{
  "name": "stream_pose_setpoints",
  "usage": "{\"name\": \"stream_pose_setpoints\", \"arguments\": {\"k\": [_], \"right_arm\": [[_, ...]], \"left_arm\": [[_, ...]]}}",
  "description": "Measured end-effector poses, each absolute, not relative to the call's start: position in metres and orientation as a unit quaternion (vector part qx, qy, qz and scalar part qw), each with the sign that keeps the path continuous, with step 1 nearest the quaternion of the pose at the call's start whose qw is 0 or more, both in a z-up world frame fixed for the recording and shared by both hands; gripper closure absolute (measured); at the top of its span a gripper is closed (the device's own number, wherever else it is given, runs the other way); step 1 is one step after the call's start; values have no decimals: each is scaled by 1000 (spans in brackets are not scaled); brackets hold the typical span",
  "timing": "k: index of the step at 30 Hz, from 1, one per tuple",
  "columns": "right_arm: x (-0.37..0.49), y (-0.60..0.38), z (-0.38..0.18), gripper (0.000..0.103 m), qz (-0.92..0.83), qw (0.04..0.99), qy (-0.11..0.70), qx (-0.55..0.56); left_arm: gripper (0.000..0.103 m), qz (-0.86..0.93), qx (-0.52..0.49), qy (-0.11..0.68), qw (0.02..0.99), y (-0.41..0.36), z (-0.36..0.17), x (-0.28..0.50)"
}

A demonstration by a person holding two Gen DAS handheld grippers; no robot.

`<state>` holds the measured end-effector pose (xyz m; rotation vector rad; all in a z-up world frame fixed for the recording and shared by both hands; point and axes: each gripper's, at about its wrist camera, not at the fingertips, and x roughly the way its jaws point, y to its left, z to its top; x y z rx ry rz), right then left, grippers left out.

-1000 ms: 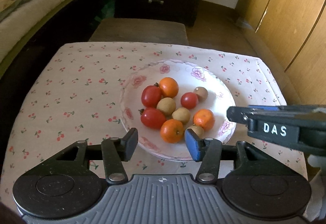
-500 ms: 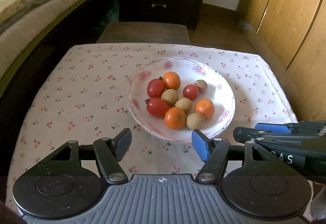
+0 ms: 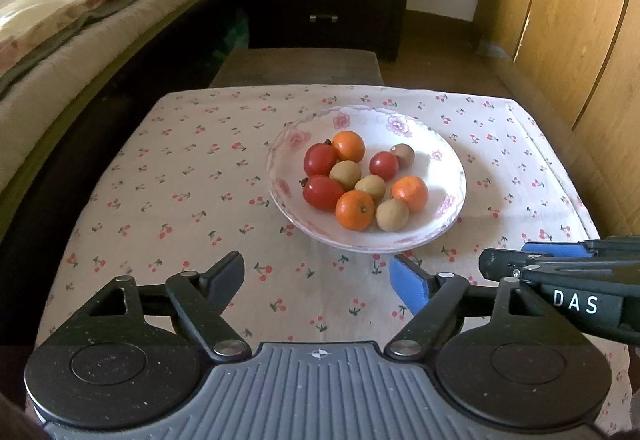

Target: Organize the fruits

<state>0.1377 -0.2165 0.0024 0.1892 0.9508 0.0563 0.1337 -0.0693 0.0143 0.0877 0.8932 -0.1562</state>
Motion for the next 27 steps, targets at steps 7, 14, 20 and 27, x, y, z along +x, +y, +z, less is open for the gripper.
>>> {"name": "stream_pose_setpoints", "arguments": {"k": [7,14,20,27], "right_arm": [[119,-217,5,67,27,885,455,96],[102,-216,5,66,27,884,456,97],[85,-215,5,64,30,883,458,101],[68,-214,3,62,27,880,462,101]], "left_arm": [[11,-70,42,426,901,-67,15,116],[0,-54,39,434,898,-63,12,102],[0,-61,40,436,897,-58,10,87],[0,-64,31,436,897,-54,11,72]]}}
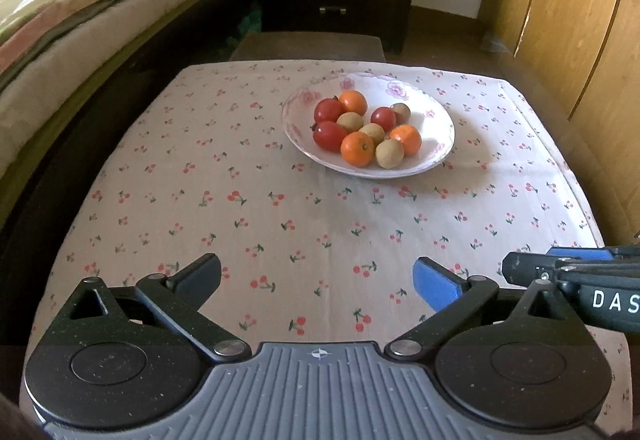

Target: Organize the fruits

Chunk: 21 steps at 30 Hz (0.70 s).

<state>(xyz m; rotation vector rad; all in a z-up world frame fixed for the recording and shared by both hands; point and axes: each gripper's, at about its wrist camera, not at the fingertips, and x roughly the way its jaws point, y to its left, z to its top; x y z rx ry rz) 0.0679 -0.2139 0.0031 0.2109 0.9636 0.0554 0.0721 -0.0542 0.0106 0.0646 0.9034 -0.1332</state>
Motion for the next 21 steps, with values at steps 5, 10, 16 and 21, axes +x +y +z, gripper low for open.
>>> {"name": "stream_pose_setpoints", "arguments": {"k": [5,10,16,21], "right_arm": [[58,-208,0,62,32,878,468,96],[50,-203,-1,62,38,877,469,95],[40,-197,-1,62,43,877,469,91],[35,-196,1,62,45,878,468,91]], "left_arm": [[0,-60,26,438,896,-51,11,65],[0,-53,32,438,897,-48,12,55],[0,-51,32,440,896,-43,13,46],[0,-53,27,439,896,-40,14,40]]}}
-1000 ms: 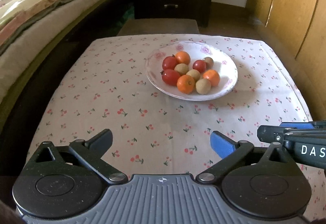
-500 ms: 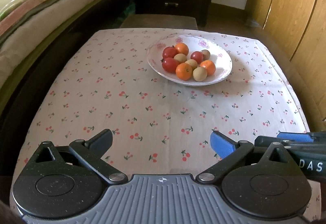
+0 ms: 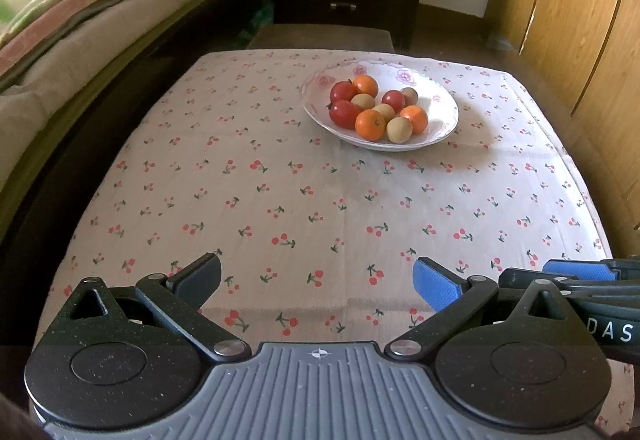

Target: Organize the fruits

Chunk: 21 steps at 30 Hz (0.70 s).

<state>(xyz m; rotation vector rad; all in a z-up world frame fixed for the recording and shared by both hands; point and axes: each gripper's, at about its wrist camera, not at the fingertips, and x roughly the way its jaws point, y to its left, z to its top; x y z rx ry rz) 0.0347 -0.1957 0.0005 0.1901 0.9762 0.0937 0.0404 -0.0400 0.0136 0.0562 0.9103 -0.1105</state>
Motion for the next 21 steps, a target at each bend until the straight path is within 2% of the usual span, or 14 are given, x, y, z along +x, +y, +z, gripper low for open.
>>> {"name": "stream_pose_setpoints", "arguments": {"k": [21], "right_arm": [[27,-191,-2,62,46,874,477,84]], "left_arm": [[0,-50,32,446,893,-37,10,30]]}}
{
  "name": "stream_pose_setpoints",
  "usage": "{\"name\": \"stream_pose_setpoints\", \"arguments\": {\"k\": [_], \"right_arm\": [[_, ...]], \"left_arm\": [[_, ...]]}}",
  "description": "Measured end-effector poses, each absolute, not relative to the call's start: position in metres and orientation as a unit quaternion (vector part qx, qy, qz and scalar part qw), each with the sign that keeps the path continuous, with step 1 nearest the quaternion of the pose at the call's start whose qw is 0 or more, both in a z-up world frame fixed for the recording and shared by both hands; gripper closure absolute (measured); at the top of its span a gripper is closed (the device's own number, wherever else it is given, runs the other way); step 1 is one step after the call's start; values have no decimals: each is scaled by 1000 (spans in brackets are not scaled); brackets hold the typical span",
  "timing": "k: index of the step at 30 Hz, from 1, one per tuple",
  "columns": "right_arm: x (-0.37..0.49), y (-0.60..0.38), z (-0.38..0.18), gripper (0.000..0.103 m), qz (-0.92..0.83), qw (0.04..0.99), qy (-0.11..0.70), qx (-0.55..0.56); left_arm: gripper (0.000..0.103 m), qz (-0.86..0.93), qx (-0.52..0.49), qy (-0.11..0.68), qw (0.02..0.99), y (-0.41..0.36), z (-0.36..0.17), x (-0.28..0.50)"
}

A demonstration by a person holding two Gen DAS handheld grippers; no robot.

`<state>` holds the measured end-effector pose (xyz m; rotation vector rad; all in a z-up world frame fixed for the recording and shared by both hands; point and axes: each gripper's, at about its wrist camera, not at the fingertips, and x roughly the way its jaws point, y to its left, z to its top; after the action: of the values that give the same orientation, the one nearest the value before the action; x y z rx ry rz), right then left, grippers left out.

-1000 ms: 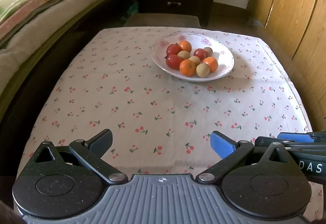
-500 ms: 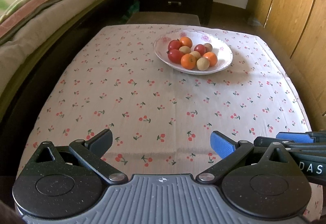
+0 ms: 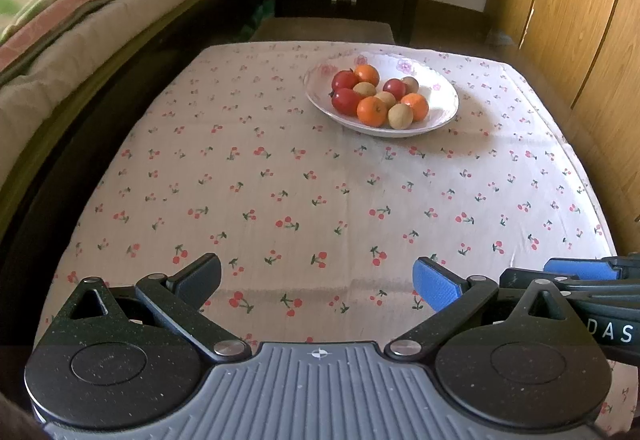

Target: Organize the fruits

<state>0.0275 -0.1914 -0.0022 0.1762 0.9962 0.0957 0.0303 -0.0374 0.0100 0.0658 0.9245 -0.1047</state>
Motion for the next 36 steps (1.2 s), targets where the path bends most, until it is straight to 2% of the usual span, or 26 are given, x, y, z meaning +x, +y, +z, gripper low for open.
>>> {"name": "stream_pose_setpoints", "arguments": {"k": [36], "right_arm": [[24,-188,-4,62,47,870,485,78]], "left_arm": [[0,-47,27,460,886,-34,6,25]]}}
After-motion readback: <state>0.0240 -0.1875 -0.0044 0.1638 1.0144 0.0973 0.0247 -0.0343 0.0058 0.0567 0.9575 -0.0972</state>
